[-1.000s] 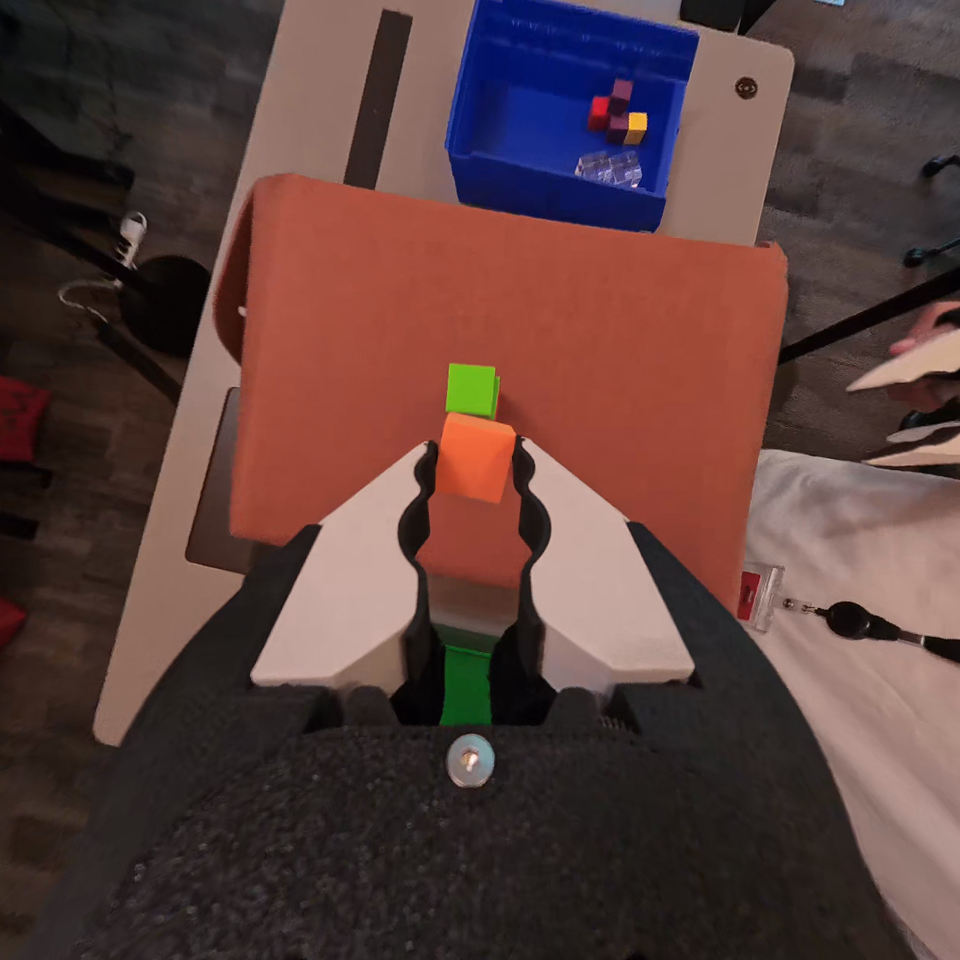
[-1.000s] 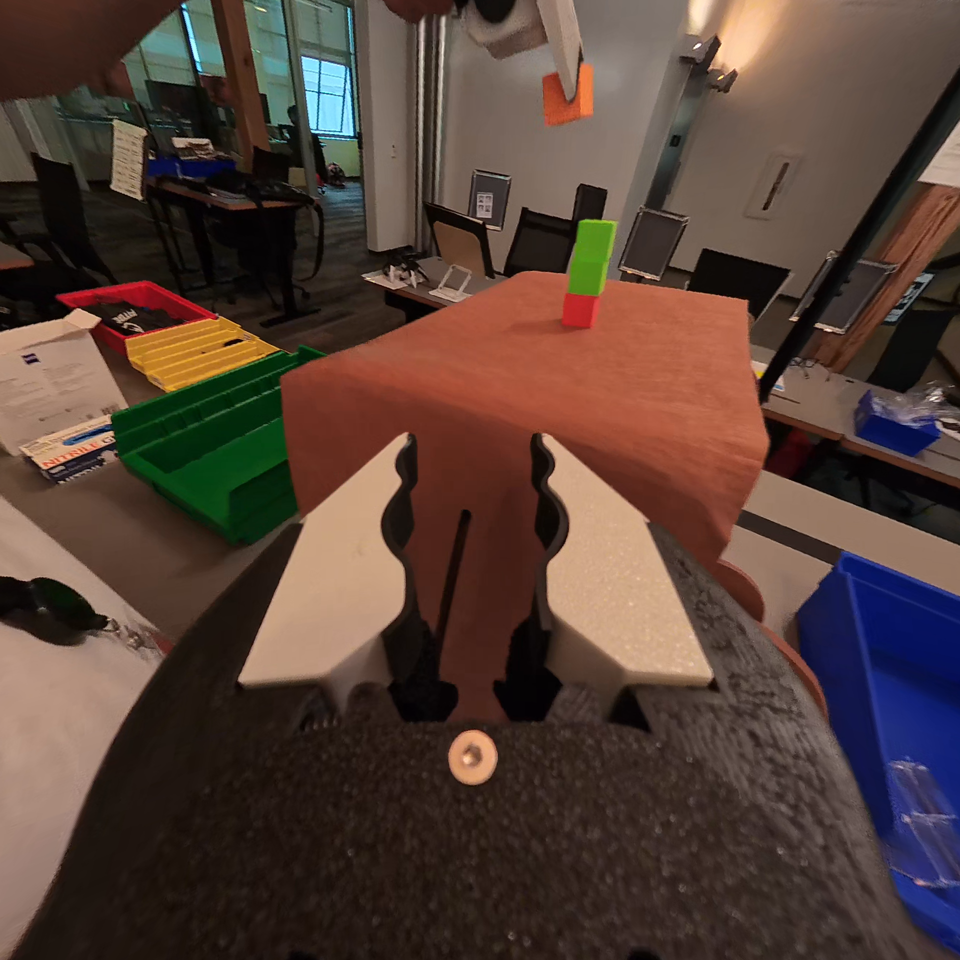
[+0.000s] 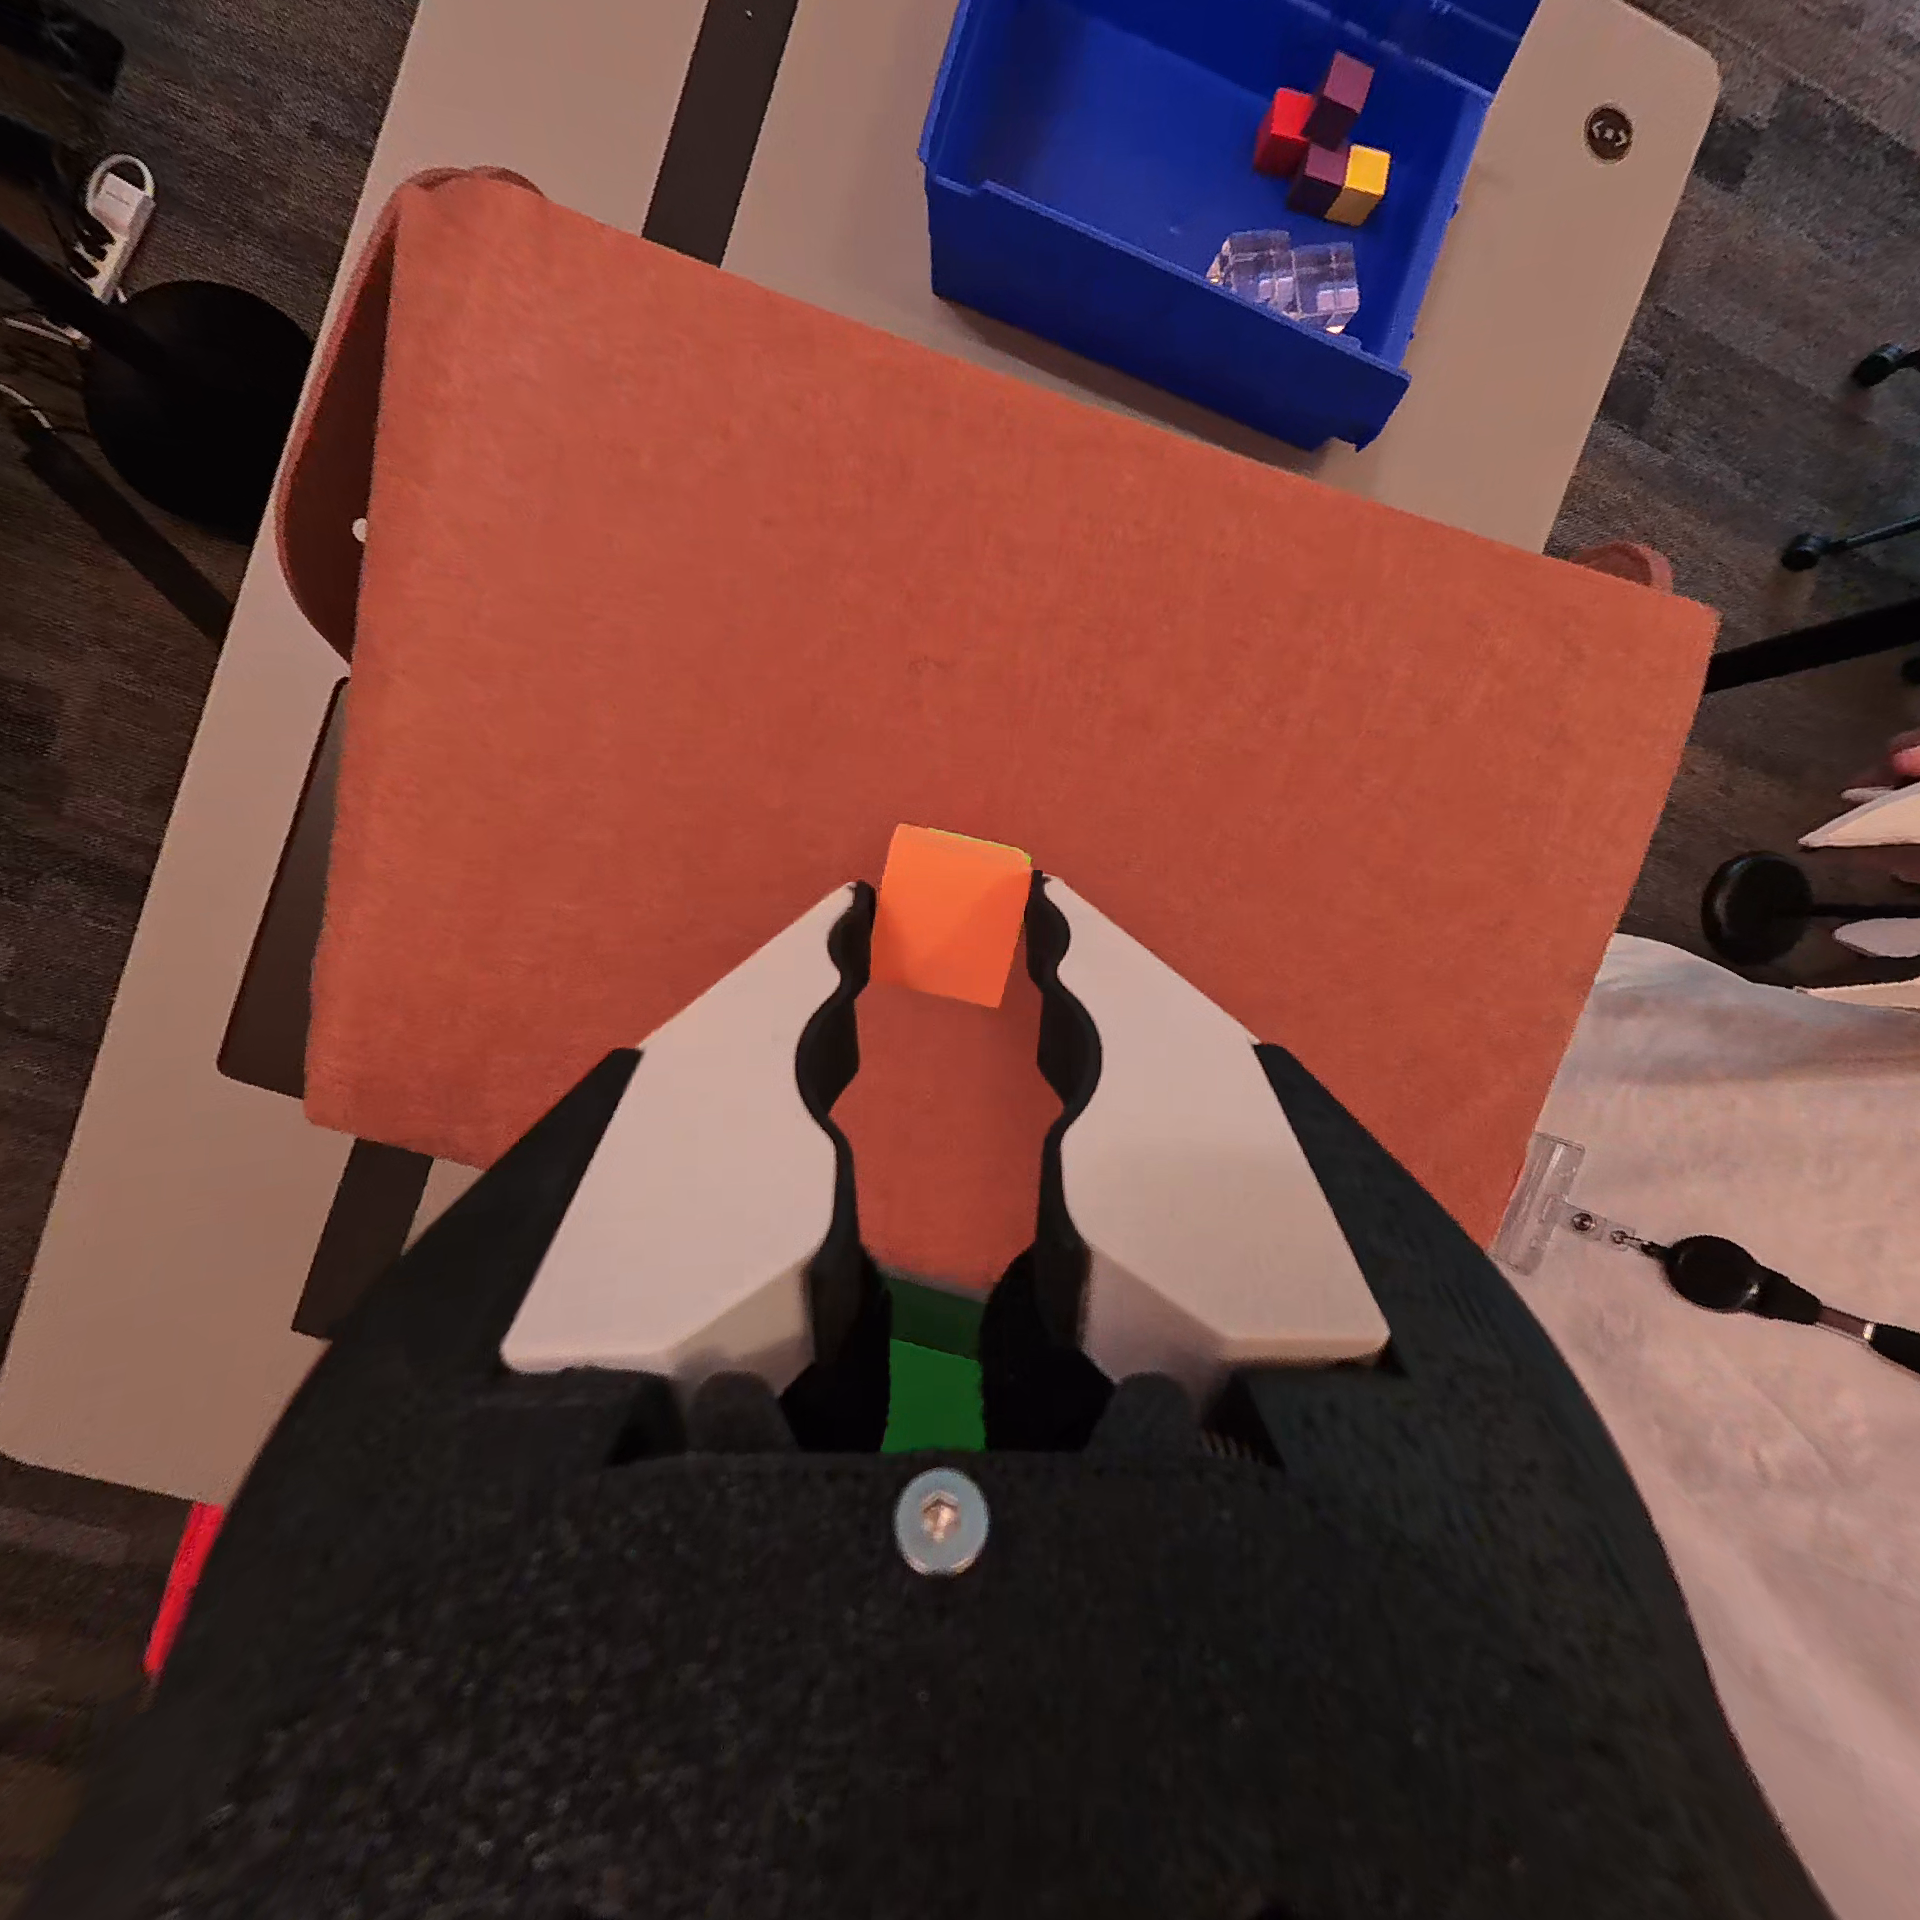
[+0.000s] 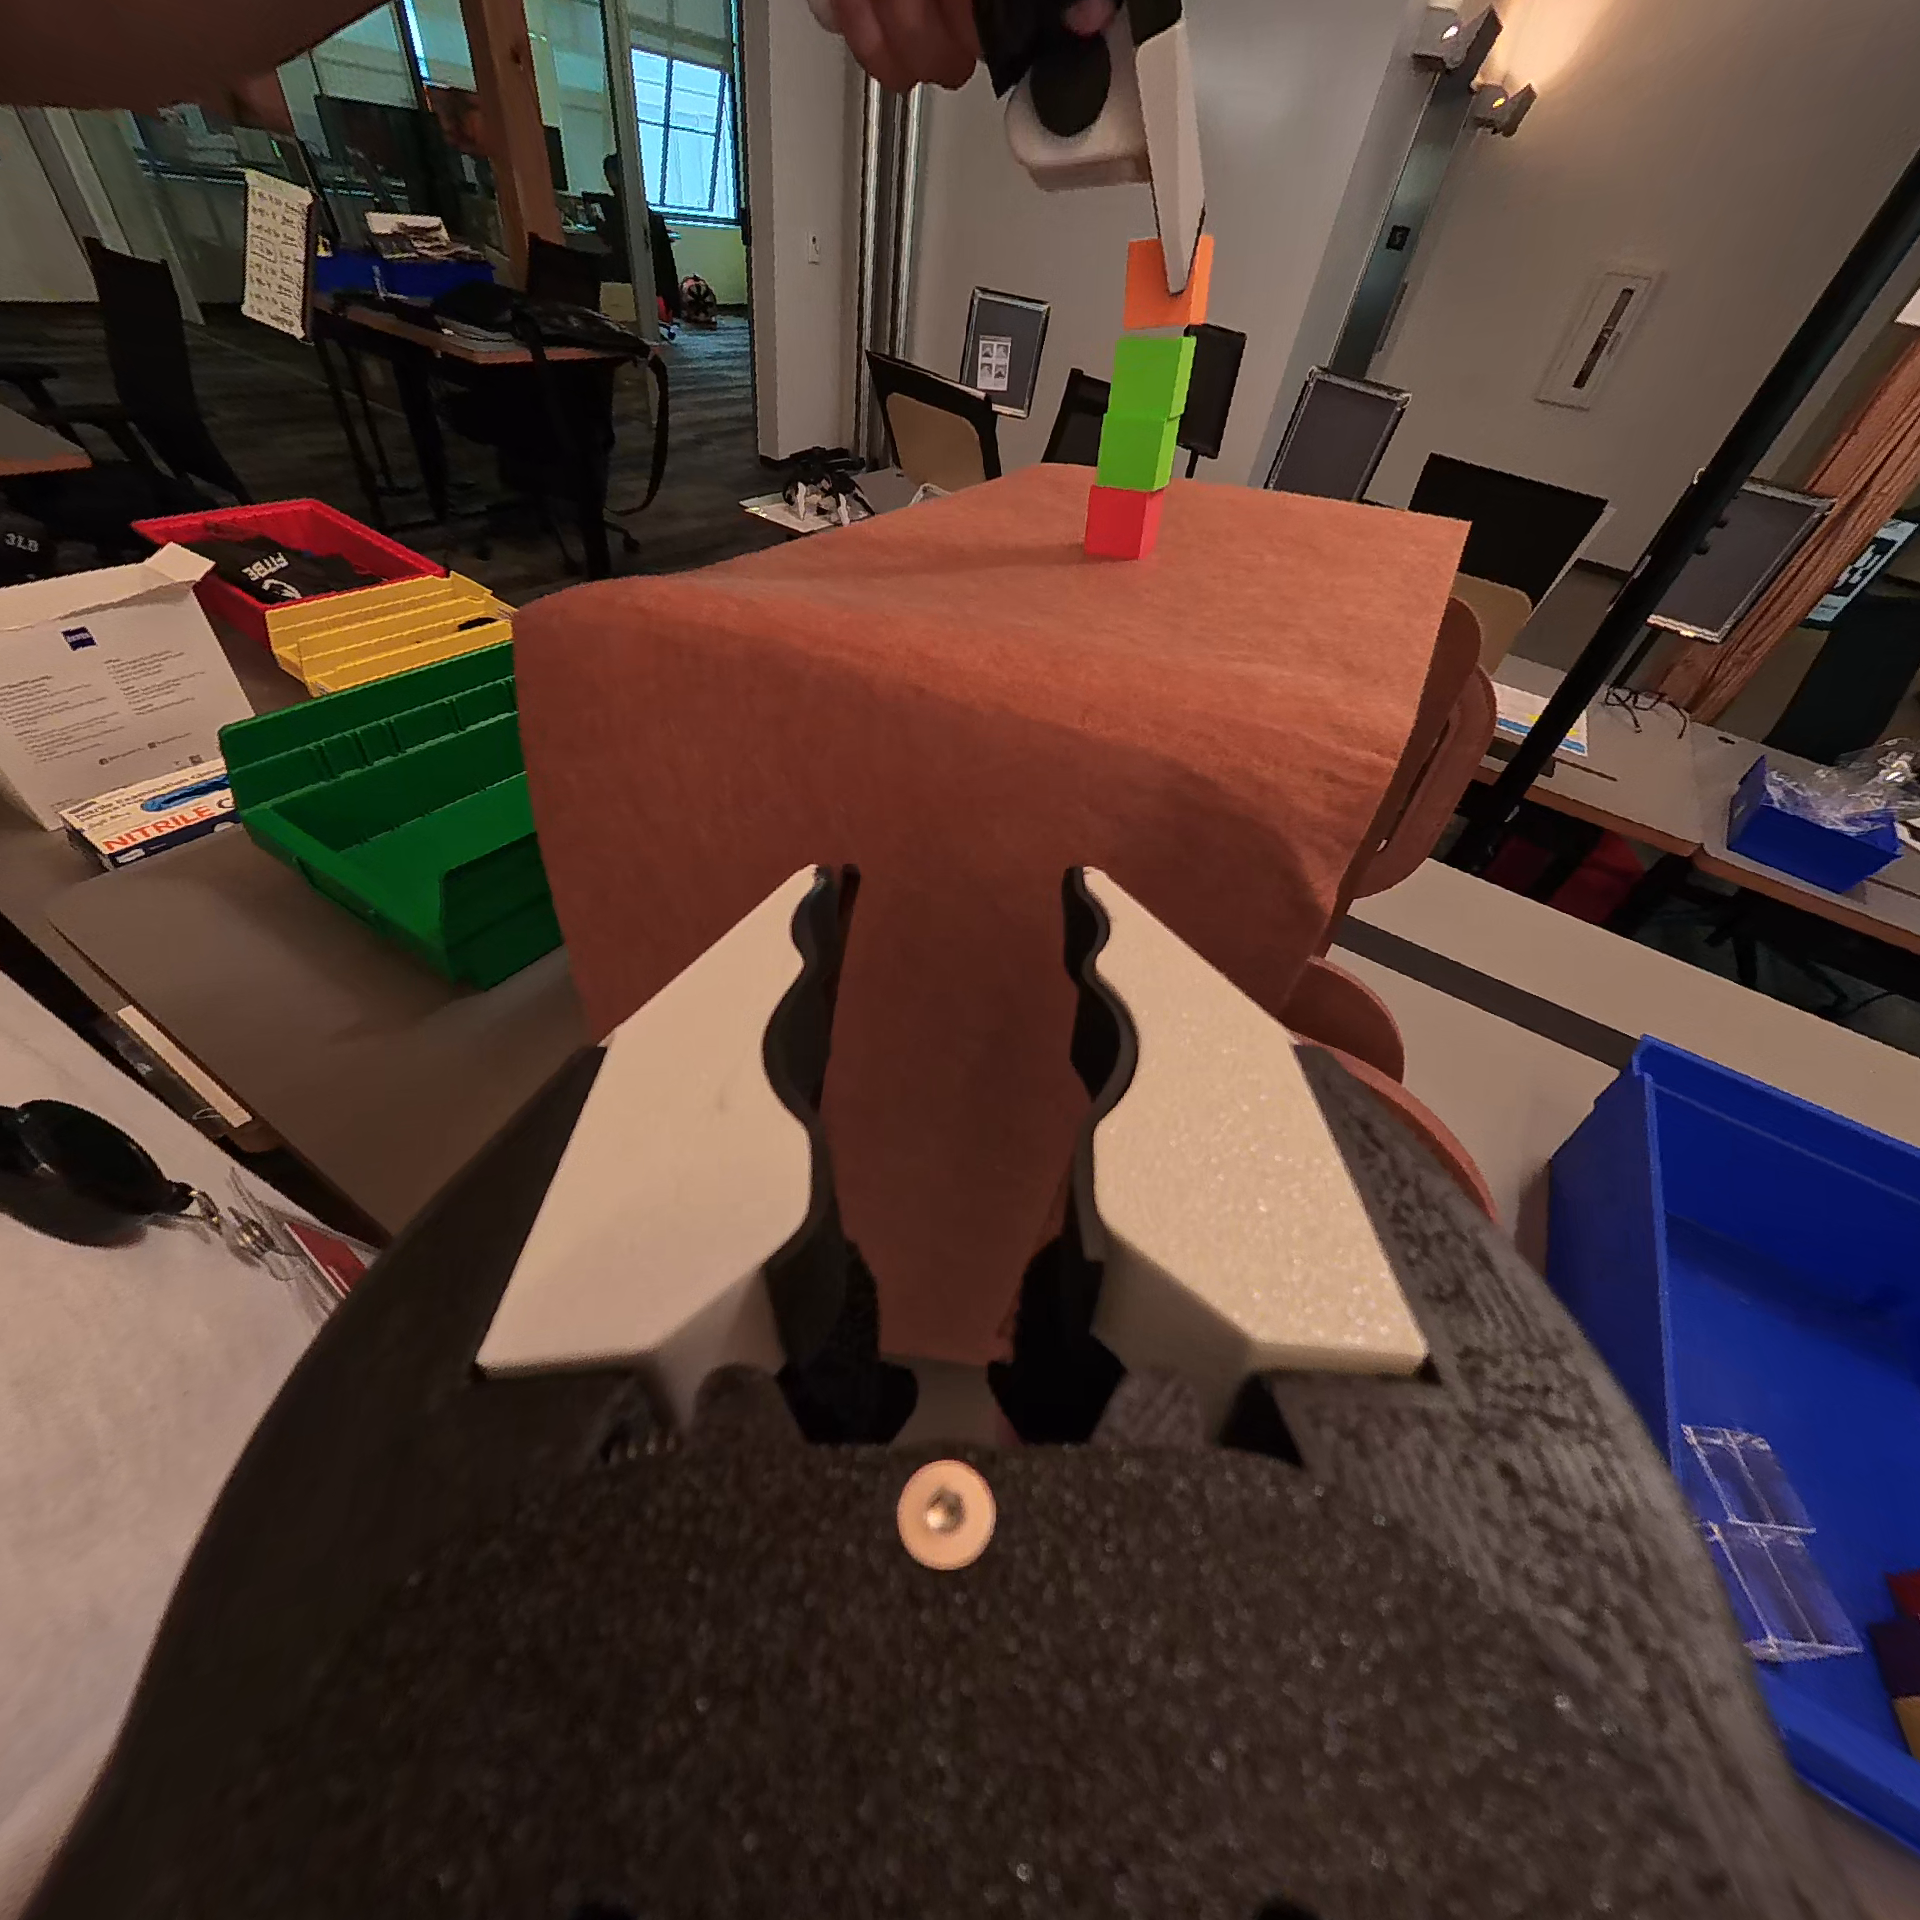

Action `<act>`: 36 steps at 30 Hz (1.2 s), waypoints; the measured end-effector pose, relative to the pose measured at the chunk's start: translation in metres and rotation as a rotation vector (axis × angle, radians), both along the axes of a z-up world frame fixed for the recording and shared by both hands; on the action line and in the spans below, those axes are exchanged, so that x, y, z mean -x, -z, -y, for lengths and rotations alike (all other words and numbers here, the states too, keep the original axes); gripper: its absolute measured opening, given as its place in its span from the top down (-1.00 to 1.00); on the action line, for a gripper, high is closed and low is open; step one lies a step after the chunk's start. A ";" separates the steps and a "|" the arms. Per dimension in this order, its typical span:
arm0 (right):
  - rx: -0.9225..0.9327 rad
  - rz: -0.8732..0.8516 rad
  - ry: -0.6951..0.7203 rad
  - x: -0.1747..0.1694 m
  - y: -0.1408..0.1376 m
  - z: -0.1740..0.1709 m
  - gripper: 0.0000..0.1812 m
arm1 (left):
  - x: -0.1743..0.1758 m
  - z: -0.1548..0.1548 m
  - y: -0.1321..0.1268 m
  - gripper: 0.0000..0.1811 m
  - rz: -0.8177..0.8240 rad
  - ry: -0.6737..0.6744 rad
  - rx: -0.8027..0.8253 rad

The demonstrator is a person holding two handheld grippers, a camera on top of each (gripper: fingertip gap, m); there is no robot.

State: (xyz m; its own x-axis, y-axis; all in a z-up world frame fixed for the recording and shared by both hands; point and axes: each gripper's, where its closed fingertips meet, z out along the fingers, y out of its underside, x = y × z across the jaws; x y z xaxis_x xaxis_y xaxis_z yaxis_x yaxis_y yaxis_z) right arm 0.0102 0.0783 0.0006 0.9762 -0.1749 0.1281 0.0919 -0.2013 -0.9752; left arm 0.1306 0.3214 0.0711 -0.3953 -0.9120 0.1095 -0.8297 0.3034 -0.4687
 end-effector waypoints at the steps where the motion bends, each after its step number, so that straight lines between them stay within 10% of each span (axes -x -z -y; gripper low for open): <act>1: 0.002 0.000 -0.001 0.000 0.001 0.000 0.52 | 0.000 0.001 0.000 0.66 -0.002 -0.003 0.011; 28: 0.000 -0.004 -0.010 0.001 0.001 -0.001 0.52 | -0.002 -0.002 0.001 0.46 0.000 0.019 -0.055; 36: -0.040 0.011 0.002 -0.004 -0.009 -0.003 0.50 | 0.021 -0.043 -0.033 0.42 0.387 -0.044 -0.318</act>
State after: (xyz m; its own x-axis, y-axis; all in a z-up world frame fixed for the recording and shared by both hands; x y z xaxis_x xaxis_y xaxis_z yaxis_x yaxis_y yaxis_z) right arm 0.0146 0.0811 0.0092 0.9744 -0.1817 0.1322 0.1028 -0.1628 -0.9813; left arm 0.1100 0.3647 0.1037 -0.3126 -0.8930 -0.3236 -0.6282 0.4499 -0.6347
